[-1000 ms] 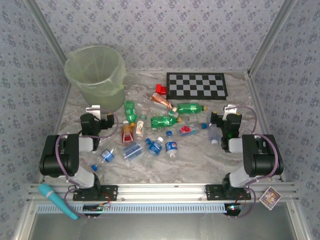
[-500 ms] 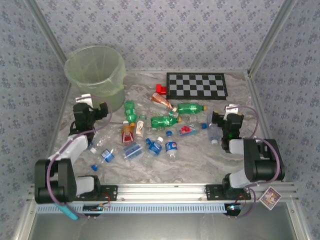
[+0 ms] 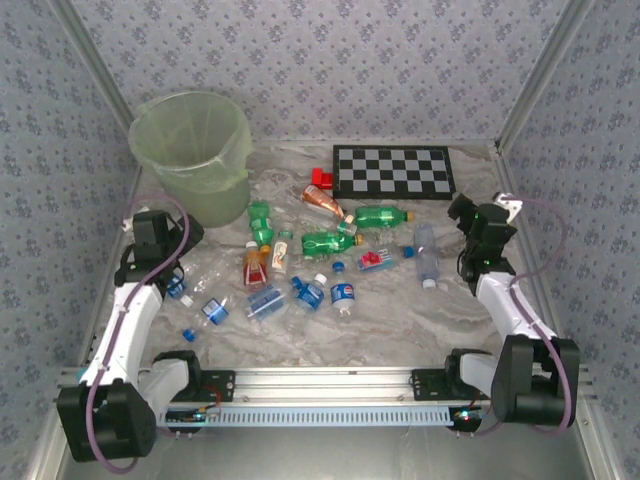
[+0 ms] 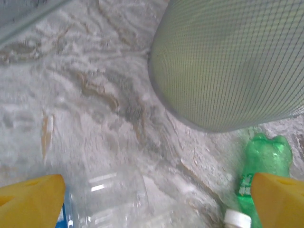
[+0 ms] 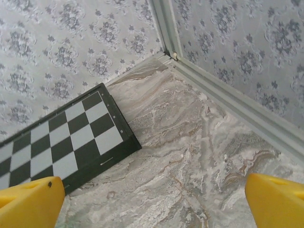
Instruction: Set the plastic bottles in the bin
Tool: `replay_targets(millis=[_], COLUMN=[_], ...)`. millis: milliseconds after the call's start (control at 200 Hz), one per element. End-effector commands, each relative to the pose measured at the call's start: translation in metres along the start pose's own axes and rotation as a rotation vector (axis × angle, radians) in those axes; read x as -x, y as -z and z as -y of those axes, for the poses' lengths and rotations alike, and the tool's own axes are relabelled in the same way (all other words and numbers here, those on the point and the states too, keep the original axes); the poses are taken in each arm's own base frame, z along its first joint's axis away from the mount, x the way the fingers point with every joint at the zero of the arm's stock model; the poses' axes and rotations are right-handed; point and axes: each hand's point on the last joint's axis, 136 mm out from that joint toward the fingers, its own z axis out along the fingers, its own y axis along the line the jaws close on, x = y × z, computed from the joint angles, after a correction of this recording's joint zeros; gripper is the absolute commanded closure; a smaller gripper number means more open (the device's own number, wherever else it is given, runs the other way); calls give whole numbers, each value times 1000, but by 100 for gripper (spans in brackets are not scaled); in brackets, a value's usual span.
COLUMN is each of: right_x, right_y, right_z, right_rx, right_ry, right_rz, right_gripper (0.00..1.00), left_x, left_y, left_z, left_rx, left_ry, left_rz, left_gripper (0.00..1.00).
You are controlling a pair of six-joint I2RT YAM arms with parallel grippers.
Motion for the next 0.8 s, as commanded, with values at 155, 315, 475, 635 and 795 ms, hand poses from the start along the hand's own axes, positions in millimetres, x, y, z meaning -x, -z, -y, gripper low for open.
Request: replay_targets(millis=[155, 315, 475, 635, 795], right_x=[-3, -9, -9, -7, -10], right_y=[2, 3, 8, 17, 29], right_z=[-18, -36, -49, -72, -102], right_rx=[162, 222, 245, 323, 412], right_ry=[-196, -110, -42, -2, 57], right_rz=[-62, -159, -169, -190, -217], right_gripper=[0, 1, 0, 0, 1], left_x=[-44, -81, -109, -121, -142], left_y=[23, 34, 48, 56, 52], left_z=[-10, -7, -12, -26, -17], left_rx=[1, 22, 92, 187, 129], left_ry=[163, 87, -74, -180, -226], left_rz=[-161, -289, -336, -340, -378], left_gripper=[0, 3, 4, 1, 0])
